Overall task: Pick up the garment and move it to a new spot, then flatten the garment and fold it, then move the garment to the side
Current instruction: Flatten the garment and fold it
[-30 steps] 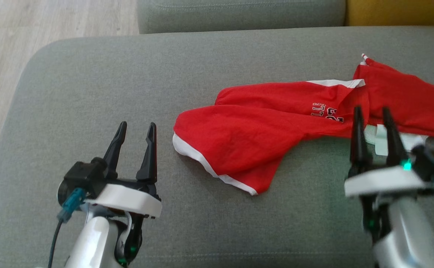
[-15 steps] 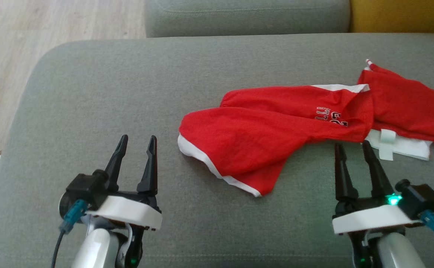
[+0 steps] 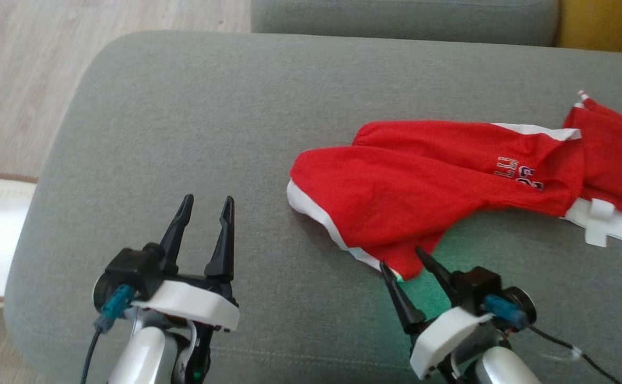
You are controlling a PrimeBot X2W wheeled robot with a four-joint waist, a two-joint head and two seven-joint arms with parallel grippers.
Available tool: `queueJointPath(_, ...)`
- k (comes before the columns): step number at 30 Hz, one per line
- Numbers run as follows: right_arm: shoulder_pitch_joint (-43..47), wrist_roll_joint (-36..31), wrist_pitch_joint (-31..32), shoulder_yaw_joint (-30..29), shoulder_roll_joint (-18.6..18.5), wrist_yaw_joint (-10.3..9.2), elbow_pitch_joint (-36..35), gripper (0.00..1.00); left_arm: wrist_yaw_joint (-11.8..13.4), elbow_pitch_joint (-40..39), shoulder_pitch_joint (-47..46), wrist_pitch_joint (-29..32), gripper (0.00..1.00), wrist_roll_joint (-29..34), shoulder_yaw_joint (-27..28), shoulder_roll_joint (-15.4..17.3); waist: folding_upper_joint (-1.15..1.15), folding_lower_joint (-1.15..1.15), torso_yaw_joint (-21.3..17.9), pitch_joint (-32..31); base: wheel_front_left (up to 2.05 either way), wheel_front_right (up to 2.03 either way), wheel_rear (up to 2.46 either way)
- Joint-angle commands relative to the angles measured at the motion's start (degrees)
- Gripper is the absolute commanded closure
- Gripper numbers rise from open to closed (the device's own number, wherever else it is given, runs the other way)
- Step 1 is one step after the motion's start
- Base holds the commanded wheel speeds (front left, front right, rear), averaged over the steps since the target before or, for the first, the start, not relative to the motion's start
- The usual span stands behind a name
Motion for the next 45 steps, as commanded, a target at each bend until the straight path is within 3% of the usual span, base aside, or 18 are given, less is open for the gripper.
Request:
queueJointPath(1,-2.78,-1.2,0.63,1.55,-0.15,0.37,-1.14,0.0,-0.03,-1.69,-3.11,-0.69,0.0,-0.24,1.73,0.12,0.0,0.0,0.94,0.65,0.0,0.0,0.0)
queueJointPath(12,-5.08,-13.86,4.69,-2.35,-0.15,0.37,5.78,0.0,0.06,-1.41,-4.13,-0.69,0.0,-0.69,1.86,0.11,0.0,0.0,2.43,2.05,0.0,0.0,0.0)
queueJointPath(22,-5.28,-17.08,5.68,-3.44,-0.15,0.37,6.39,0.0,0.06,-1.49,-4.93,-0.69,0.0,-0.82,2.16,0.11,0.0,0.0,0.35,2.83,0.0,0.0,0.0)
queueJointPath(23,-5.29,-17.01,5.43,-3.39,-0.15,0.37,6.29,0.03,0.09,-1.49,-4.96,-0.69,0.0,-0.83,2.15,0.11,0.0,0.0,0.13,2.83,0.0,0.0,0.0)
queueJointPath(25,-5.4,-17.17,4.69,-3.17,-0.15,0.37,6.03,1.0,0.12,-1.43,-5.02,-0.69,0.0,-0.82,2.11,0.11,0.0,0.0,-0.21,2.83,0.0,0.0,0.0)
queueJointPath(34,-5.96,-15.57,2.25,-5.42,-0.15,0.37,4.45,1.0,0.05,-1.11,-4.81,-0.69,0.0,-0.55,2.73,0.11,0.0,0.0,-2.02,2.43,0.0,0.0,0.0)
queueJointPath(45,-4.72,-10.66,3.78,-24.64,-0.15,0.37,-0.12,1.0,-0.51,-0.38,-4.63,-0.69,0.0,-0.37,2.15,0.11,0.0,0.0,-4.07,2.22,0.0,0.0,0.0)
